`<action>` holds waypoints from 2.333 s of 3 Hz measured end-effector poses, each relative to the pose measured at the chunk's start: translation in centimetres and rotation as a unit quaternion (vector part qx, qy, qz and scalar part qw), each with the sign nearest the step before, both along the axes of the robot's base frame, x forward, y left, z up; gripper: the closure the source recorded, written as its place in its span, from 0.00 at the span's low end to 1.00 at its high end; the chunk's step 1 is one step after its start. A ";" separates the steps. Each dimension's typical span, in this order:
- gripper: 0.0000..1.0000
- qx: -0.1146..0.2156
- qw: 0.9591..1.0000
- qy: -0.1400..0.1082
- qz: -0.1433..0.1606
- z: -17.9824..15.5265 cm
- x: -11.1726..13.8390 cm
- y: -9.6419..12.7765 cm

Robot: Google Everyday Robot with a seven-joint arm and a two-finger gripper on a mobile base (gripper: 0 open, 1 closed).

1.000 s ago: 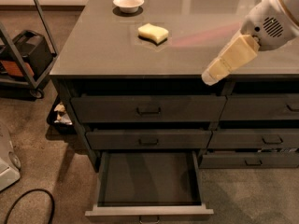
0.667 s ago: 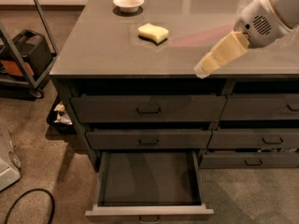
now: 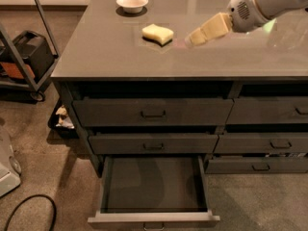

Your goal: Place sponge into bottom drawer

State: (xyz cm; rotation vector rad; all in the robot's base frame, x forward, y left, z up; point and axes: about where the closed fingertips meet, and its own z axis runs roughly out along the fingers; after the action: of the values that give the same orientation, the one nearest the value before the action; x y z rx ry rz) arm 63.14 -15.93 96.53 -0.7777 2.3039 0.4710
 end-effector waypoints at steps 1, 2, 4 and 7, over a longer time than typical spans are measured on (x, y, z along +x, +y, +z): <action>0.00 0.023 0.999 -0.026 -0.032 0.8 4.8 1.2; 0.00 0.052 0.995 -0.042 -0.075 0.7 8.0 3.3; 0.00 0.065 0.993 -0.050 -0.089 1.0 8.8 3.5; 0.00 0.038 0.977 -0.076 -0.196 -2.6 15.8 5.1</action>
Offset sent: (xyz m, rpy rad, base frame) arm 0.1208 0.0558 -0.0093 0.1902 -0.1096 -0.2968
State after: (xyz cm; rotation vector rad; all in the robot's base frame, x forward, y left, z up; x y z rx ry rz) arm 78.93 -10.85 93.97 -0.2978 2.2076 0.3051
